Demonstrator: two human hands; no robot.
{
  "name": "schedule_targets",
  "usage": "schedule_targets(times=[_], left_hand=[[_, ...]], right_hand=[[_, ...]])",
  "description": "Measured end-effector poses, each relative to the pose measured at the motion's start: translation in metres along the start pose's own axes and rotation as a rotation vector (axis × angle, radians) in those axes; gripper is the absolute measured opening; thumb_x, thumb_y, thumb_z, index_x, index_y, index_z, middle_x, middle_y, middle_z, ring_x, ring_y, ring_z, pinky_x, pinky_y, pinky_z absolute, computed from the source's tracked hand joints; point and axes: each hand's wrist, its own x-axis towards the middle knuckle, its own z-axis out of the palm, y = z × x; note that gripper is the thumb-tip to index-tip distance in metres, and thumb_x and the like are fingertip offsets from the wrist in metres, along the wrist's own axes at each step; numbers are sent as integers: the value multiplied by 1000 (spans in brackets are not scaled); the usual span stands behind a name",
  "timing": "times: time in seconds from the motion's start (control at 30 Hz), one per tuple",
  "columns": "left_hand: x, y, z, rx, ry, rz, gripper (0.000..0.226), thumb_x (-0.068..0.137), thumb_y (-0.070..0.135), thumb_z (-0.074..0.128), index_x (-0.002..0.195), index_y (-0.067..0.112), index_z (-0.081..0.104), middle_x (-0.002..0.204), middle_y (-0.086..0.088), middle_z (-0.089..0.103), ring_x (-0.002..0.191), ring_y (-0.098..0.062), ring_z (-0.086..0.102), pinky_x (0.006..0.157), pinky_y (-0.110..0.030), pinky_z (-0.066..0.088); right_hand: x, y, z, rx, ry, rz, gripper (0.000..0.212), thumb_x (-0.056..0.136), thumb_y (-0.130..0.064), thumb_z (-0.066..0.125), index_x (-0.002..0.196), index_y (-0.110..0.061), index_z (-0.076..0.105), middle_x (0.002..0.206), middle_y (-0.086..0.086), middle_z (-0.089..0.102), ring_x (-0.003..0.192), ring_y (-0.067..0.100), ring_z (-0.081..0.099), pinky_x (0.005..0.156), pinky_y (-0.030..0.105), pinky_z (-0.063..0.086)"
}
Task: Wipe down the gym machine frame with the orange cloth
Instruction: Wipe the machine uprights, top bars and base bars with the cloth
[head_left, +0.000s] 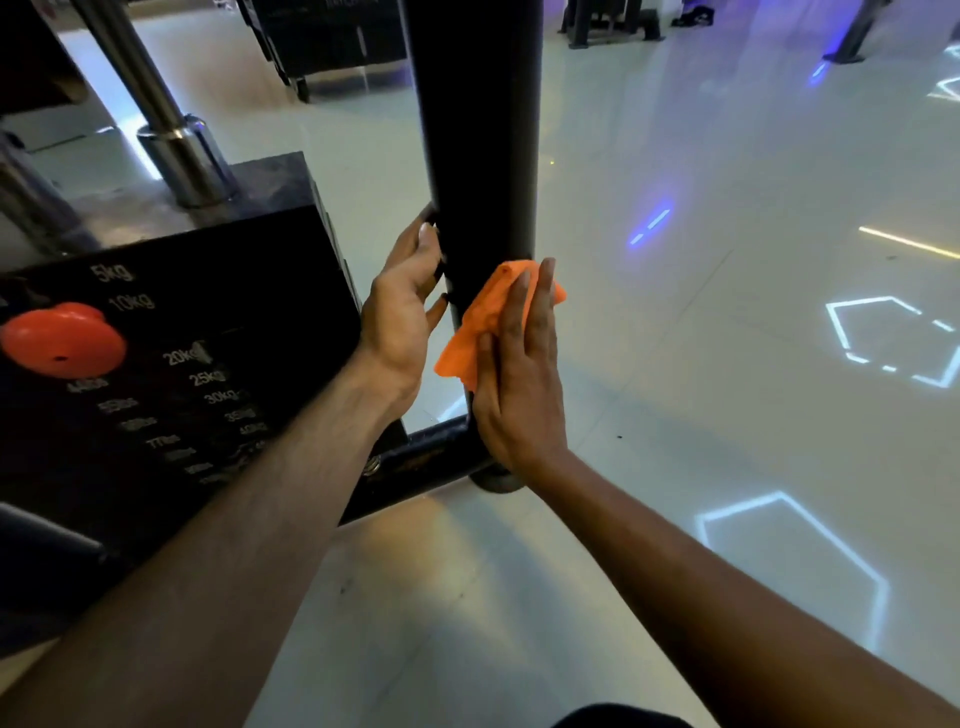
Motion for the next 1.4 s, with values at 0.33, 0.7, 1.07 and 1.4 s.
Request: schedule_targets(times=[0.33, 0.7, 1.07, 1.4], left_hand=[[-2, -21, -1, 52, -33, -6, 40, 117, 35, 40, 156, 37, 50, 154, 11, 59, 145, -10, 51, 116, -41, 44], [3, -36, -5, 119, -41, 5, 36, 119, 33, 25, 136, 51, 52, 134, 26, 65, 140, -7, 56, 117, -40, 47], [4, -94, -5, 138, -83, 24, 44, 119, 28, 28, 155, 36, 51, 143, 19, 66, 133, -5, 62, 114, -39, 52], [0, -119, -7, 67, -81, 28, 41, 117, 30, 33, 152, 33, 54, 145, 15, 66, 141, -8, 56, 122, -41, 42]], right_hand=[[-42, 46, 11, -176, -186, -35, 78, 112, -50, 34, 172, -29, -10, 179, 1, -27, 168, 36, -9, 115, 64, 48], [-14, 37, 21, -102, -7, -79, 83, 115, -40, 50, 172, -20, -6, 178, 2, -27, 169, 31, -8, 131, 46, 27], [-13, 53, 26, -68, 17, -115, 77, 116, -42, 44, 173, -13, 0, 181, 10, -14, 169, 33, -2, 130, 26, 17], [-71, 113, 33, -161, -207, -134, 81, 117, -45, 42, 171, -26, -16, 179, 5, -26, 169, 33, -3, 125, 60, 40]])
